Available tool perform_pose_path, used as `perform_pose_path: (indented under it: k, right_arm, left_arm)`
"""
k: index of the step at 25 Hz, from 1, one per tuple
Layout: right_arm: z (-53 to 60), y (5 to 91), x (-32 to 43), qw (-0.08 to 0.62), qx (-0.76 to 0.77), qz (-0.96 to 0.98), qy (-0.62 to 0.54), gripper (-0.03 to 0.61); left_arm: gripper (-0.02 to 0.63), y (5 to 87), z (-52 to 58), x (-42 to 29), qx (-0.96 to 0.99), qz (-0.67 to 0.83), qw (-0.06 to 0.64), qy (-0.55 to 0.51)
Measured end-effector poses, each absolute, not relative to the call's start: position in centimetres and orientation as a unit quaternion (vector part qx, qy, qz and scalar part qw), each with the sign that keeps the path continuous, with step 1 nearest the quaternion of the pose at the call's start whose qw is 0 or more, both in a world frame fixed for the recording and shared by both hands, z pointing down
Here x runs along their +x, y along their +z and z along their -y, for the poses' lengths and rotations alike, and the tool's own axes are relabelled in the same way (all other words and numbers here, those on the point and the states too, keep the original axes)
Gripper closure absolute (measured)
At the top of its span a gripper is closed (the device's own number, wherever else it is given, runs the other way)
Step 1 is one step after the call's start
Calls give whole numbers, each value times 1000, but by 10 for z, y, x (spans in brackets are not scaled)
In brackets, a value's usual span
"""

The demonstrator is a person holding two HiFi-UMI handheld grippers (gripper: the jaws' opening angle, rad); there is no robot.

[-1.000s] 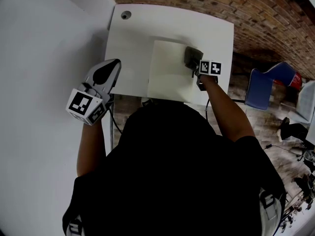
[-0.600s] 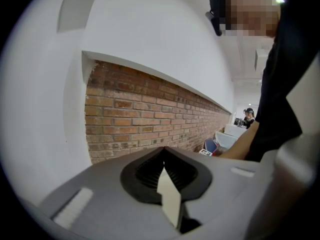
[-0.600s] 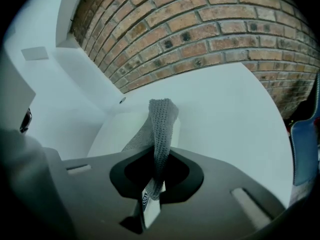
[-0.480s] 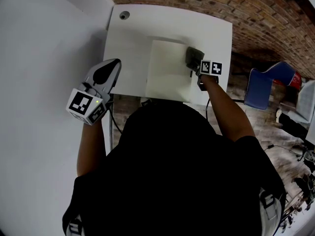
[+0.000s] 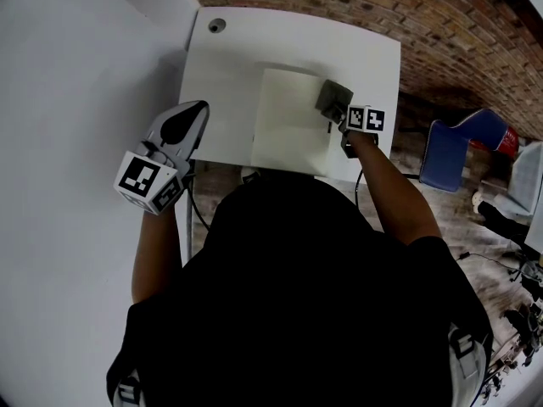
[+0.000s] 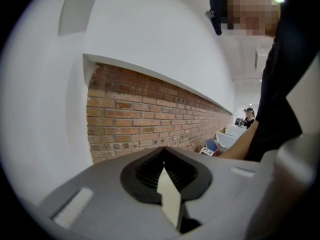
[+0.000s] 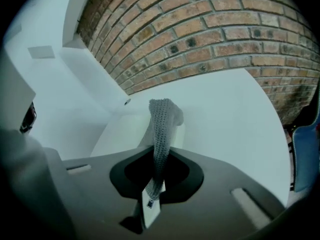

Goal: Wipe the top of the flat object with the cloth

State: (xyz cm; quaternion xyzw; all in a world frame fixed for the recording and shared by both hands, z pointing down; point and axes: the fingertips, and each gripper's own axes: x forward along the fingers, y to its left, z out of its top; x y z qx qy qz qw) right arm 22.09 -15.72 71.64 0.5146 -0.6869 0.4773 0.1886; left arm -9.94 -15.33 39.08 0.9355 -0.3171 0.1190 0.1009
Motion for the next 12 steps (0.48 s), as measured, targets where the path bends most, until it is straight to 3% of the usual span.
perform_pose_path:
  k: [12]
  right_arm:
    - [175, 671, 132, 174, 450, 748, 456, 568]
  left_arm:
    - [612, 387, 148, -131, 931, 333, 100, 110]
